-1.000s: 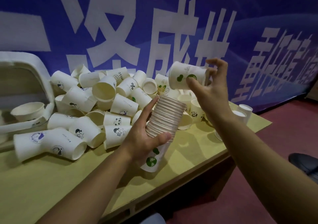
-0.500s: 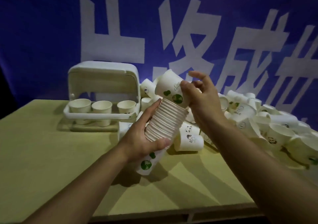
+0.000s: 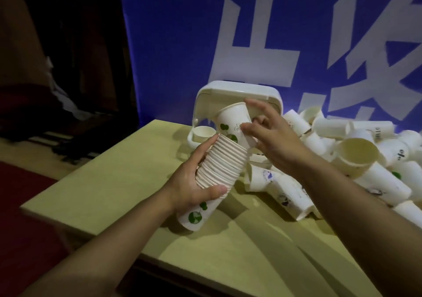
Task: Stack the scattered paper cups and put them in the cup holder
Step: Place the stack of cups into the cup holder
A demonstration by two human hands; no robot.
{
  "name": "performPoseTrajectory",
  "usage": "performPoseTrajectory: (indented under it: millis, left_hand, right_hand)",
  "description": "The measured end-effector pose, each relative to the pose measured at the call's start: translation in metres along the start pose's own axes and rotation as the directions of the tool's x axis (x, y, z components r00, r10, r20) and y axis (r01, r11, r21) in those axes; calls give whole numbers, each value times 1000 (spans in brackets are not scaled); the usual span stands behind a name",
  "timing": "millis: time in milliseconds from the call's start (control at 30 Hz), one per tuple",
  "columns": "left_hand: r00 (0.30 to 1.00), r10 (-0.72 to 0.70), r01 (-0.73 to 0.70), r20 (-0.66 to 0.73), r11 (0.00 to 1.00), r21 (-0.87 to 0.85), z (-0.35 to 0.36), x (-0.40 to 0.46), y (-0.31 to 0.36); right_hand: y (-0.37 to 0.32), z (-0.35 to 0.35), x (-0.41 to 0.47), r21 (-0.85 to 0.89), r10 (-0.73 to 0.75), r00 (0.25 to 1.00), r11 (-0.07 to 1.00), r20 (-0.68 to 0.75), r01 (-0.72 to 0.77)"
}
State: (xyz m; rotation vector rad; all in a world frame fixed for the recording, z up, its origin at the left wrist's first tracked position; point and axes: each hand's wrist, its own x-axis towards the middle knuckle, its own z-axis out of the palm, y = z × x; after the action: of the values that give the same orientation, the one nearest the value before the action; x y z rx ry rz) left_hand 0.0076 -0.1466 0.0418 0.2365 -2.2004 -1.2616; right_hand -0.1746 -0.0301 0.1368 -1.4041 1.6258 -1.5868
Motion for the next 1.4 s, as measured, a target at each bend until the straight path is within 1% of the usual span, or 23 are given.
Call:
performPoseTrajectory:
  millis: [100, 200, 300, 367, 467, 567, 600, 667, 733, 767, 833, 867, 900, 967, 1100, 1200, 1300, 1400]
  left_hand:
    - [998, -10, 12, -65, 1000, 22, -13, -2, -9]
    - [990, -17, 18, -141, 1000, 11, -20, 0, -16]
    - [973, -31, 27, -229, 999, -19, -23, 5, -22]
    - [955, -40, 28, -293, 999, -43, -26, 9, -27]
    - [942, -68, 60, -328, 998, -35, -29, 13, -34]
    - [935, -112, 105, -336, 994, -39, -30, 14, -40]
    - [931, -124, 116, -343, 992, -44, -32, 15, -41]
    - [917, -125, 120, -379, 992, -37, -37, 19, -40]
    - [884, -117, 120, -452, 993, -21, -45, 28, -36]
    - [863, -107, 115, -494, 993, -13, -49, 34, -34]
    - [829, -74, 102, -554, 995, 20, -58, 49, -27]
    - [817, -60, 98, -573, 995, 34, -62, 58, -23]
    - [809, -50, 88, -586, 995, 37, -65, 67, -19]
    - [792, -29, 60, -610, 998, 30, -70, 87, -12]
    - [743, 3, 18, -670, 1000, 24, -67, 130, -10]
    - [705, -2, -4, -709, 1000, -7, -56, 153, -15]
    - [686, -36, 41, -726, 999, -11, -42, 164, -27]
    - [702, -56, 116, -710, 993, 37, -32, 162, -46]
  right_hand:
    - [12, 22, 10, 88, -37, 997, 995, -64, 43]
    - [25, 46, 16, 92, -95, 984, 990, -152, 109]
    - [39, 65, 21, 145, -121, 955, 976, -271, 164]
    - [49, 75, 23, 142, -123, 946, 975, -300, 172]
    - [62, 83, 27, 155, -87, 964, 979, -251, 129]
    - [74, 83, 27, 123, -31, 978, 991, -207, 57]
    - [79, 83, 24, 155, -3, 984, 987, -177, 31]
    - [95, 84, 19, 232, 80, 996, 970, -43, -68]
    - [111, 85, 14, 174, 176, 977, 965, 120, -195]
    - [117, 84, 14, 166, 223, 961, 954, 165, -250]
    - [125, 83, 17, 282, 300, 937, 897, 180, -341]
    - [127, 82, 19, 342, 319, 931, 868, 177, -362]
    - [130, 82, 21, 362, 329, 930, 857, 162, -366]
    - [135, 83, 23, 362, 328, 934, 861, 144, -358]
    - [141, 81, 26, 398, 313, 937, 849, 154, -349]
    - [142, 79, 25, 415, 301, 941, 845, 155, -339]
    - [142, 79, 25, 430, 302, 942, 838, 146, -335]
    - [144, 81, 27, 430, 307, 942, 838, 138, -336]
